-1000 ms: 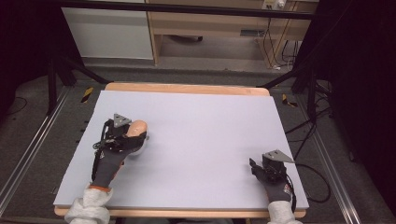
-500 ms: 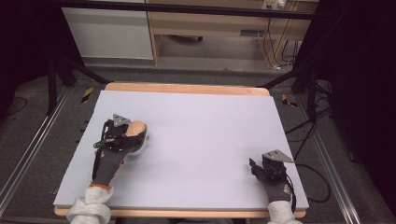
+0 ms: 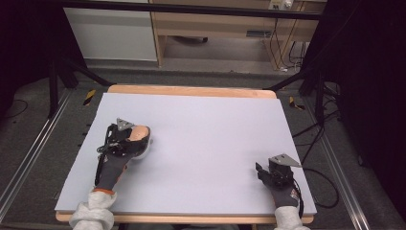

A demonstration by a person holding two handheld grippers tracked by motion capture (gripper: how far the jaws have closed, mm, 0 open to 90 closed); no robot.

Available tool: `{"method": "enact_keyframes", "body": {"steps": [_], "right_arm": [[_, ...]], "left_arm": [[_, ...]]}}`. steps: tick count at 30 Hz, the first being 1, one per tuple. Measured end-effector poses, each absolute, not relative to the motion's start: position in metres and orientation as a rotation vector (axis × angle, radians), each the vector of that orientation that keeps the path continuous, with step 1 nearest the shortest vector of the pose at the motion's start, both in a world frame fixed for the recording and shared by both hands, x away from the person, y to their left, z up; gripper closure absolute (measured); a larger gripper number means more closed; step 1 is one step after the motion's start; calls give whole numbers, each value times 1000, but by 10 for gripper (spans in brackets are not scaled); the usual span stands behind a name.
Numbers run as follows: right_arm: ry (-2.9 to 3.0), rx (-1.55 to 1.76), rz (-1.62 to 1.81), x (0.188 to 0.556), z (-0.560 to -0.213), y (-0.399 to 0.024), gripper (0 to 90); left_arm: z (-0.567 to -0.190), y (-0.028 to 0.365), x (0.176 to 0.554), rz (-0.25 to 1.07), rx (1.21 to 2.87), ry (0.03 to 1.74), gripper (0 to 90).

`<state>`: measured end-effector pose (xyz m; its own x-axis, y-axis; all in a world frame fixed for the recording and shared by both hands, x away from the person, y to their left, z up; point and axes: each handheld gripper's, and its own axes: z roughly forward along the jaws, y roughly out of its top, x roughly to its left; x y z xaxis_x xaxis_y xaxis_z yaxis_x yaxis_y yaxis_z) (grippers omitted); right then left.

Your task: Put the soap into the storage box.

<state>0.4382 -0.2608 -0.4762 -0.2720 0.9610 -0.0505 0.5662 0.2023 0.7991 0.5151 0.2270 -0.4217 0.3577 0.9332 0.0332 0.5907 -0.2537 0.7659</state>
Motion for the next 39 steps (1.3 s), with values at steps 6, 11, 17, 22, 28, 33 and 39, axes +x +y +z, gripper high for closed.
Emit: {"method": "enact_keyframes", "body": {"steps": [6,11,17,22,28,33,39], "right_arm": [[1924,1416,915,438,-476,-261,444],[1925,1411,915,438,-476,-261,443],[1929,1409,916,438,-476,-260,442],[1927,1411,916,438,-476,-260,439],[1927,1411,914,438,-476,-260,433],[1926,1415,914,438,-476,-259,432],[1925,1415,917,438,-476,-260,430]], "left_arm": [[-423,226,517,657,1960,1323,316],[-426,226,518,657,1957,1330,316],[-431,228,519,644,1956,1341,317],[-431,229,519,636,1956,1339,316],[-431,229,518,618,1943,1338,297],[-427,230,516,629,1929,1335,285],[-423,233,508,628,1915,1314,285]]}}
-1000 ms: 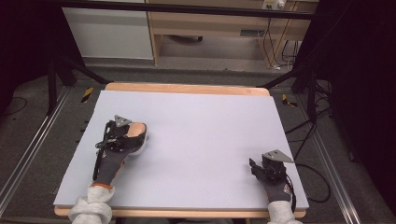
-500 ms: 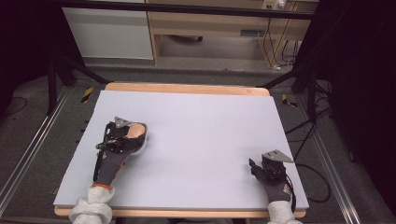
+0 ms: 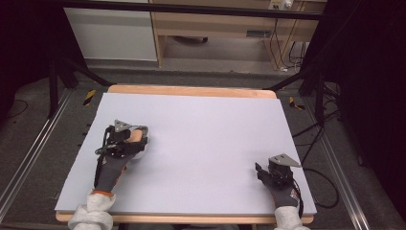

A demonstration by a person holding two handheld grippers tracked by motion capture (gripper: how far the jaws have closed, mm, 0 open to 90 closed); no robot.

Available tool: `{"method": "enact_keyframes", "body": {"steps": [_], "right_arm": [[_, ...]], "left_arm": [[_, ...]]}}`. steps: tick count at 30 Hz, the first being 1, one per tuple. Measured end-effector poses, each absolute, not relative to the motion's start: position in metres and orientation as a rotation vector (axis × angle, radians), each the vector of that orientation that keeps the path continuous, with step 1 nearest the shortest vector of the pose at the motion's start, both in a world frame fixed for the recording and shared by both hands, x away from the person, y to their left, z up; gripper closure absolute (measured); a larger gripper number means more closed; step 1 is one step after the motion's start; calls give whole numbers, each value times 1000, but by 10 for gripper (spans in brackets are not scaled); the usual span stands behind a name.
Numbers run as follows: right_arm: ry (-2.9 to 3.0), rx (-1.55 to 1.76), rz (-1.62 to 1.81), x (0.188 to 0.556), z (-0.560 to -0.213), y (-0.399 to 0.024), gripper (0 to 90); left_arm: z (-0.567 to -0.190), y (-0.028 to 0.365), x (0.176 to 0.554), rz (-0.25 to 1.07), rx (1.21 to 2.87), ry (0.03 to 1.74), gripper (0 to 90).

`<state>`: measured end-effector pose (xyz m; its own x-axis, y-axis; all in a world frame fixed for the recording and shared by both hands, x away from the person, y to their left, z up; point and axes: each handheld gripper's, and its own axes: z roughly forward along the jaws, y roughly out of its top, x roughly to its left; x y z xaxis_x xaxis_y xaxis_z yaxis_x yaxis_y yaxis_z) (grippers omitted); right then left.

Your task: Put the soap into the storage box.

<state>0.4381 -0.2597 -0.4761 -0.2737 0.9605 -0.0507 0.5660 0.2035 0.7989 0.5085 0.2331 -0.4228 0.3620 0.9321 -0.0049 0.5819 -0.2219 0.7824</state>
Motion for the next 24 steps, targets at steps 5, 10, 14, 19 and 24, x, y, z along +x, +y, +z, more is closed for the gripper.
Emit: {"method": "enact_keyframes", "body": {"steps": [5,10,14,19,24], "right_arm": [[1921,1414,915,438,-476,-260,427],[1915,1420,911,438,-476,-261,414],[1908,1433,914,438,-476,-262,405],[1904,1446,909,438,-477,-263,385],[1899,1453,889,438,-478,-263,351]], "left_arm": [[-417,235,497,613,1878,1279,285],[-414,240,483,610,1848,1241,284],[-414,247,471,611,1828,1215,271],[-419,257,457,612,1820,1209,257],[-426,268,442,616,1804,1215,246]]}}
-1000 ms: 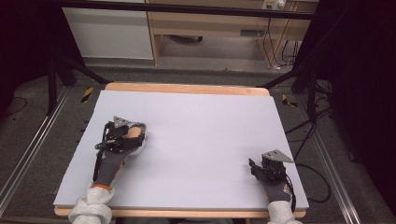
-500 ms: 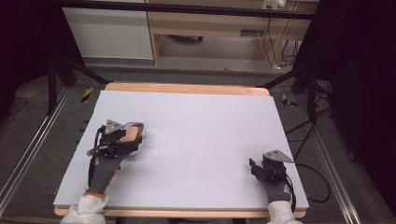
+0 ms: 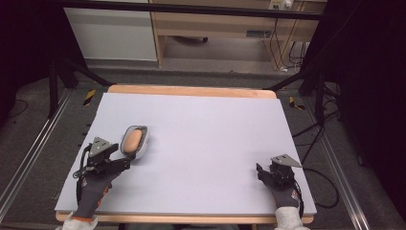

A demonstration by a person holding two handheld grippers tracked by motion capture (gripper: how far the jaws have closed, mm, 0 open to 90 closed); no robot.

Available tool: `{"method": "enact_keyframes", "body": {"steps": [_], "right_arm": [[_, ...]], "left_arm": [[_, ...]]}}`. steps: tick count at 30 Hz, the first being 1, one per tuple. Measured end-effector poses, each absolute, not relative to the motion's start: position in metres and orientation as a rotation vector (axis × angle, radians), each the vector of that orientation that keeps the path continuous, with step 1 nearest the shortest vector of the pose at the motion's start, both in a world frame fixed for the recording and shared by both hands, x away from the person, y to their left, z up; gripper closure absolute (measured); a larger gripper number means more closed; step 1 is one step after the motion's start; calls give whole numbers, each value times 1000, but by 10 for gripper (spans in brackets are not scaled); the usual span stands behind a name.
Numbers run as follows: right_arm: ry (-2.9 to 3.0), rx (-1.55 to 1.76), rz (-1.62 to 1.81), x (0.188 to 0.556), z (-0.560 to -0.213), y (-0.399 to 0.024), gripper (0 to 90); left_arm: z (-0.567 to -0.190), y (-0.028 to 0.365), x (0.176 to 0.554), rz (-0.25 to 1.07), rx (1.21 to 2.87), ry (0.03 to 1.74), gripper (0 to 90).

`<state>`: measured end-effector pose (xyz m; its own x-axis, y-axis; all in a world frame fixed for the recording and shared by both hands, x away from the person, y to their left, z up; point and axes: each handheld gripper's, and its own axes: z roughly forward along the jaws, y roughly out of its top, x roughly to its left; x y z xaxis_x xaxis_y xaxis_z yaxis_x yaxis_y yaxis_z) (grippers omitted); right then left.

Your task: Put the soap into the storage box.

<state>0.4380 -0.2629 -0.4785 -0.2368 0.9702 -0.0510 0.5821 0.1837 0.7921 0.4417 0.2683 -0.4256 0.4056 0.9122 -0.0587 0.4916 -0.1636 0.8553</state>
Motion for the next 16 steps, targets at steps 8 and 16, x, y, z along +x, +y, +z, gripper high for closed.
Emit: {"method": "enact_keyframes", "body": {"steps": [8,16], "right_arm": [[1897,1450,832,438,-480,-261,313],[1899,1468,844,438,-481,-265,298]], "left_arm": [[-444,284,429,633,1828,1246,238],[-461,300,425,652,1849,1319,230]]}}
